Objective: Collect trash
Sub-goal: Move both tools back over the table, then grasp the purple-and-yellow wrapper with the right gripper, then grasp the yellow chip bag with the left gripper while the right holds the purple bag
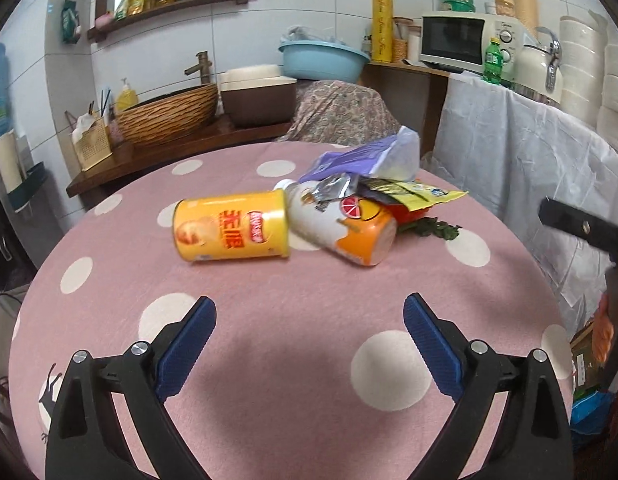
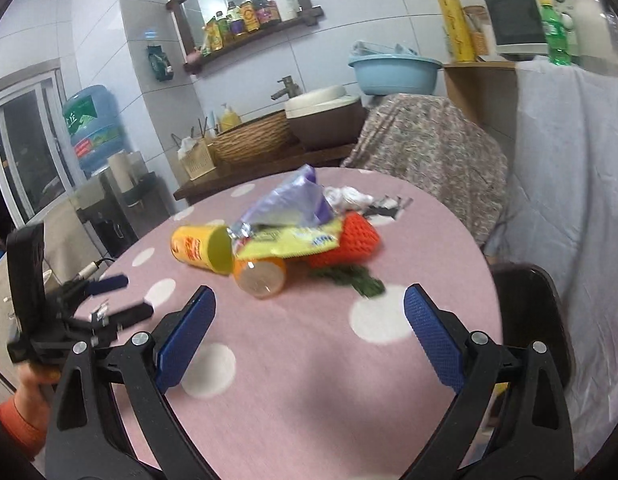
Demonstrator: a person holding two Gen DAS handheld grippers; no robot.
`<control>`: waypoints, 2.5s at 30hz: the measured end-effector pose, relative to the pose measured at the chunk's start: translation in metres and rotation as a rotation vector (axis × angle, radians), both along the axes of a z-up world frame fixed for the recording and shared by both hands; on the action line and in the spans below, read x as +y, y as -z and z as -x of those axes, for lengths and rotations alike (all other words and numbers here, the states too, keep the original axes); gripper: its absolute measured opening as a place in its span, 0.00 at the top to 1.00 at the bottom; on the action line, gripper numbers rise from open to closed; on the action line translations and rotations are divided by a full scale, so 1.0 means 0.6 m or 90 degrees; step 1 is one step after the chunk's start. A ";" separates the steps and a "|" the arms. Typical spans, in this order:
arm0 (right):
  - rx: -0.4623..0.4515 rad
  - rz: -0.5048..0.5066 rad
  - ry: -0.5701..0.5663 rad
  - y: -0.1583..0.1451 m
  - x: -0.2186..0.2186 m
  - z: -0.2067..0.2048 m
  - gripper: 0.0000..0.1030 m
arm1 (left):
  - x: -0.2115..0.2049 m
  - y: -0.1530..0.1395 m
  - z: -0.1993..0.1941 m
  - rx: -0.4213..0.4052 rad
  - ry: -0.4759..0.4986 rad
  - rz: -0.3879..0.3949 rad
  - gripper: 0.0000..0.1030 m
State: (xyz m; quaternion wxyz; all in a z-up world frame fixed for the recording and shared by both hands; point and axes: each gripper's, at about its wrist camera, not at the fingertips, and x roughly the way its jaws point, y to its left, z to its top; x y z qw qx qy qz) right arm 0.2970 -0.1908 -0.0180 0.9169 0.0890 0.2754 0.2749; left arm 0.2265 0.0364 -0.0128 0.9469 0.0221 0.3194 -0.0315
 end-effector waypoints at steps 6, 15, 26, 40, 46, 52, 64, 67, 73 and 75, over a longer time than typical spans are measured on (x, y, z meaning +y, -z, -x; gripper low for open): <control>0.003 0.030 0.008 -0.017 0.060 -0.063 0.09 | 0.020 0.002 0.004 -0.009 0.000 0.006 0.09; 0.031 0.038 0.024 -0.029 0.126 -0.164 0.09 | 0.020 0.008 -0.003 -0.005 0.020 0.019 0.09; 0.081 0.033 0.028 0.000 0.150 -0.223 0.61 | -0.013 0.018 -0.013 -0.002 0.070 -0.030 0.09; -0.017 0.021 0.016 -0.052 0.128 -0.166 0.76 | -0.064 0.015 -0.012 -0.047 0.118 -0.091 0.09; -0.057 -0.005 0.021 -0.094 0.086 -0.134 0.76 | -0.156 0.030 -0.012 -0.104 0.190 -0.252 0.17; -0.073 -0.022 0.045 -0.112 0.017 -0.100 0.76 | -0.252 0.090 -0.037 -0.155 0.209 -0.507 0.31; -0.071 -0.040 0.090 -0.097 -0.086 -0.061 0.76 | -0.279 0.124 -0.125 -0.104 0.182 -0.612 0.67; -0.075 -0.042 0.099 -0.093 -0.105 -0.054 0.76 | -0.277 0.113 -0.129 -0.098 0.168 -0.595 0.87; -0.071 -0.066 0.116 -0.078 -0.145 -0.038 0.76 | -0.269 0.073 -0.107 -0.131 0.149 -0.506 0.96; -0.073 -0.070 0.122 -0.074 -0.158 -0.028 0.76 | -0.263 0.055 -0.097 -0.138 0.146 -0.465 0.96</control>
